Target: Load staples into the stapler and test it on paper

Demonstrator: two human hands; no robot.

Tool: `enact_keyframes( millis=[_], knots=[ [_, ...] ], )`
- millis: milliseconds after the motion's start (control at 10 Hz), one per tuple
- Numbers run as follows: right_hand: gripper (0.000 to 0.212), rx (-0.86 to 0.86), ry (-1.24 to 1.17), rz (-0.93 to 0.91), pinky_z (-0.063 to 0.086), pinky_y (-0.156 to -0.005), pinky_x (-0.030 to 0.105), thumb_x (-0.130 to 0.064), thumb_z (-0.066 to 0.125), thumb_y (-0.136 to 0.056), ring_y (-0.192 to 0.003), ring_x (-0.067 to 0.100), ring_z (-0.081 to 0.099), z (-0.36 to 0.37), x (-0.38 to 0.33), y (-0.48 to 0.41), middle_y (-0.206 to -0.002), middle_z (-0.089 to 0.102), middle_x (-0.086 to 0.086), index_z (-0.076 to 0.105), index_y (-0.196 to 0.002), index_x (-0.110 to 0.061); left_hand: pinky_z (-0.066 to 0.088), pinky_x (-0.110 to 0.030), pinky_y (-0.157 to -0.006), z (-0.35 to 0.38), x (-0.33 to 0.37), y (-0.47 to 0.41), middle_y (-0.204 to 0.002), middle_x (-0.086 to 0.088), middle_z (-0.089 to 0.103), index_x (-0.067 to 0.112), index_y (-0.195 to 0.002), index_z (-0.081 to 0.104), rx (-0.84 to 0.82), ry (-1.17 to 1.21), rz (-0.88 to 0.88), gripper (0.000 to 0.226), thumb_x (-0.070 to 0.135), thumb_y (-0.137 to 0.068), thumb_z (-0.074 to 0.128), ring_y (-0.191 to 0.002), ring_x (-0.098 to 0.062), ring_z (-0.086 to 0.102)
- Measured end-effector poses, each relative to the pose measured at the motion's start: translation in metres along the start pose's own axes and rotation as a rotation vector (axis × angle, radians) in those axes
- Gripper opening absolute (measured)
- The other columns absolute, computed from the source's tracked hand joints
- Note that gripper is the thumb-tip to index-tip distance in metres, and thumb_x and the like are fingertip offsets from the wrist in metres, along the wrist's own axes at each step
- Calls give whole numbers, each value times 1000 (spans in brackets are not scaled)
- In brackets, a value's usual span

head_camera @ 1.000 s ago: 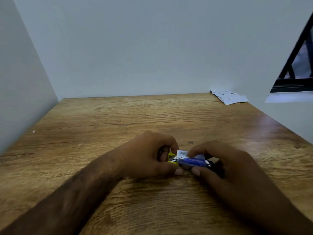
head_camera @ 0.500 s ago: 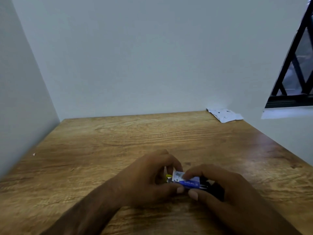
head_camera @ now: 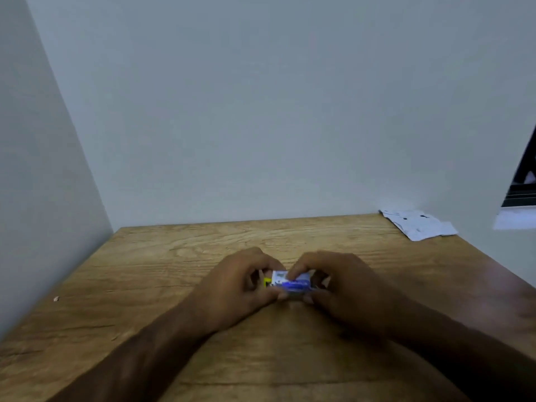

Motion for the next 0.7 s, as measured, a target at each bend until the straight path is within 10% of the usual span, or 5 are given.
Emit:
enact_keyframes(
  millis=[200, 500, 700],
  knots=[
    [37, 83, -27, -72, 52, -77, 25, -7, 71, -78, -85, -3, 57, 14, 30, -90, -107, 72, -16, 71, -103, -35, 46, -11, -72, -10, -56, -58, -99, 11, 67, 31, -112, 74, 110, -70, -121, 29, 35, -84, 81, -87, -2, 61],
    [47, 201, -118, 6, 52, -90, 33, -1, 60, -75, -99, 13, 65, 14, 57, -143, -110, 71, -5, 69, -111, -30, 52, -33, -84, -3, -84, -112, -104, 6, 64, 27, -121, 72, 168, -44, -213, 33, 29, -88, 75, -87, -10, 62],
    [82, 102, -292, 148, 47, -101, 19, -2, 58, -72, -116, -1, 57, 2, 53, -113, -147, 45, -11, 37, -141, -41, 46, -27, -102, -10, -83, -111, -127, 8, 55, 28, -153, 42, 5, 0, -357, 82, 37, -81, 80, -116, -10, 58]
  ],
)
Point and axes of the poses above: each hand's wrist, its own y-axis away from the middle knuckle, its own z-axis out of the palm, x = y × z, the point moved 5 cm from there along -y, towards the middle knuckle
